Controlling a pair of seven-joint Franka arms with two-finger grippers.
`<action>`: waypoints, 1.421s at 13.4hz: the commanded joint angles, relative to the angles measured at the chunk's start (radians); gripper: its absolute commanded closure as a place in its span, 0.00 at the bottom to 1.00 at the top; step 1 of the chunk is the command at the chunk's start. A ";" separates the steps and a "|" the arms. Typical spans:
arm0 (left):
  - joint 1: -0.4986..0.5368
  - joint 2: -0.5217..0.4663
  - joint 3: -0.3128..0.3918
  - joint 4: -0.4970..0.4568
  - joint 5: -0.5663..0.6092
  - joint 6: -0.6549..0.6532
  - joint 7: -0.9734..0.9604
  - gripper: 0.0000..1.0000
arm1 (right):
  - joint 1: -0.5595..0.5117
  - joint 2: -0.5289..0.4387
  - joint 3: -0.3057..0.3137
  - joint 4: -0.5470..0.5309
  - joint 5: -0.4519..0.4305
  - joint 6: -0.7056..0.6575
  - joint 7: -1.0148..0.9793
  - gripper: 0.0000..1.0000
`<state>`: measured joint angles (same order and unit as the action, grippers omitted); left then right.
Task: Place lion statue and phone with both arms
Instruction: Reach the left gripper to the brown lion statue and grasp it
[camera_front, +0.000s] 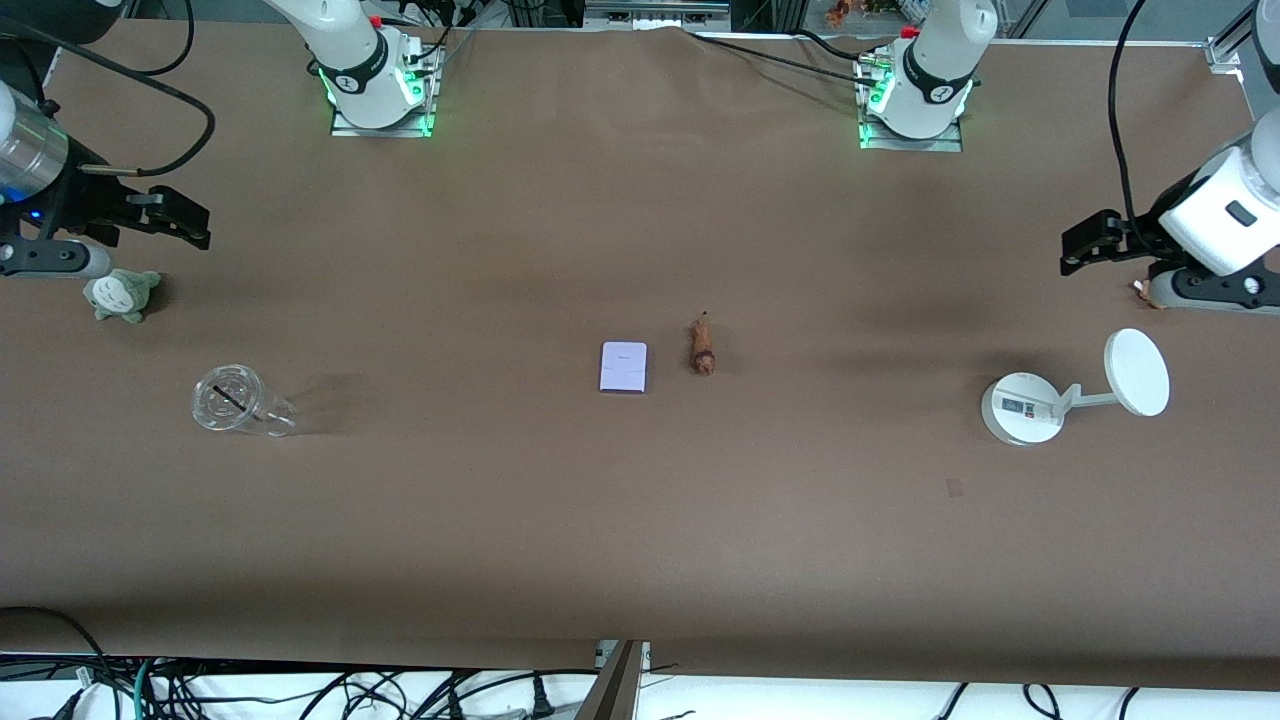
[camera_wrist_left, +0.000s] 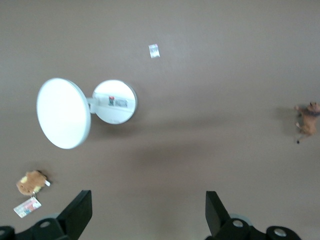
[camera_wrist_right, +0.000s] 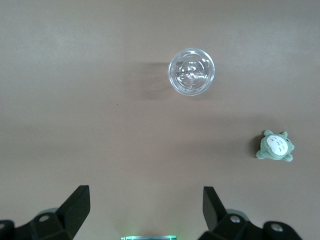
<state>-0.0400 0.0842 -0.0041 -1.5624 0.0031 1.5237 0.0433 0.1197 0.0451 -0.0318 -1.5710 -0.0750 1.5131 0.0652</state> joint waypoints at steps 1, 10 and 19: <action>-0.011 0.067 -0.033 0.004 -0.066 -0.010 -0.031 0.00 | 0.015 0.015 0.006 0.023 -0.013 -0.014 0.011 0.00; -0.168 0.322 -0.218 -0.005 -0.118 0.271 -0.411 0.00 | 0.001 0.032 -0.003 0.019 0.037 -0.024 0.008 0.00; -0.389 0.543 -0.217 -0.100 0.001 0.735 -0.714 0.00 | 0.001 0.033 -0.003 0.017 0.037 -0.025 0.002 0.00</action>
<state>-0.4112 0.6186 -0.2292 -1.6166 -0.0267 2.1700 -0.6296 0.1274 0.0747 -0.0361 -1.5706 -0.0564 1.5053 0.0693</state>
